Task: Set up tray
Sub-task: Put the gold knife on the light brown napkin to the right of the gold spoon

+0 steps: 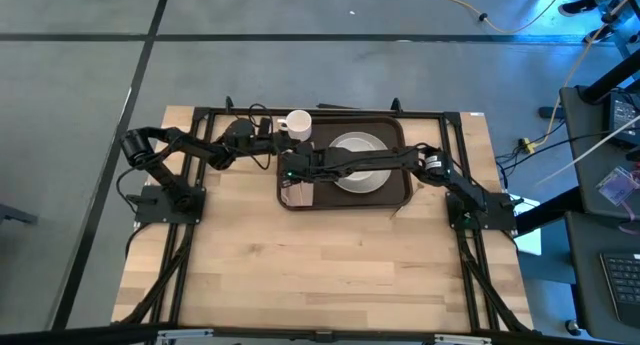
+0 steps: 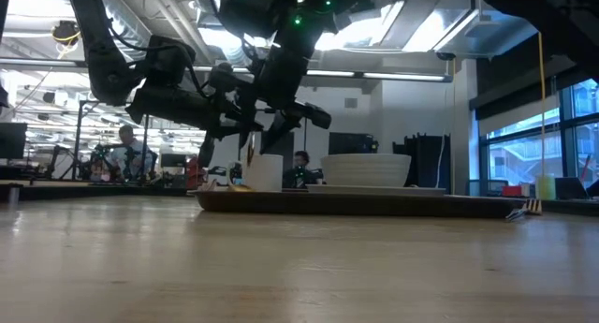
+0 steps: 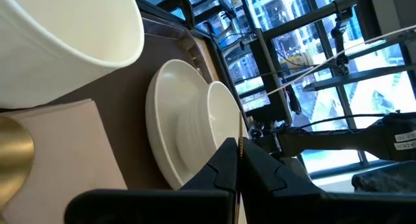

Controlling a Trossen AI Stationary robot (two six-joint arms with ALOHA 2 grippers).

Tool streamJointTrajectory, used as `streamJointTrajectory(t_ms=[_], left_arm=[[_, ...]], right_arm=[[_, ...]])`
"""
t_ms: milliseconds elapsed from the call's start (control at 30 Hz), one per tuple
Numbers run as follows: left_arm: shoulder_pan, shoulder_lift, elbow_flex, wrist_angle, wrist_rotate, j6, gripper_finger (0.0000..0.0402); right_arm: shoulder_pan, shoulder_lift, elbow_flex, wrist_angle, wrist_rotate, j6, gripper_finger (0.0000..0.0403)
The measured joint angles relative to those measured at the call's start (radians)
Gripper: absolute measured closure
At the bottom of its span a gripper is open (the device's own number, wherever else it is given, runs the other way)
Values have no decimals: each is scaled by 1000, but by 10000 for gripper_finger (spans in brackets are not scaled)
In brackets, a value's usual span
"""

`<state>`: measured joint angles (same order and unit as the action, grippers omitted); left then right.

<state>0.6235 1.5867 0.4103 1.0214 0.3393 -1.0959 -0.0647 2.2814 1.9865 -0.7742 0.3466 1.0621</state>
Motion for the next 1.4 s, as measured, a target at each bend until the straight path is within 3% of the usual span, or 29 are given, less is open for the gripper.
streamJointTrajectory(t_ms=[500,733,1167,1400], left_arm=[[1,0,-1,-1,-14,3,400],[0,0,-2,0,-31,39,383],[86,0,-1,1,-27,186,256],[128,0,-1,44,-27,229,243]], right_arm=[[-3,0,-2,-16,-12,-20,385],[-7,-2,-2,-18,-84,-10,386],[-51,-2,-2,-24,-217,67,386],[-94,-2,-45,-16,-326,112,386]])
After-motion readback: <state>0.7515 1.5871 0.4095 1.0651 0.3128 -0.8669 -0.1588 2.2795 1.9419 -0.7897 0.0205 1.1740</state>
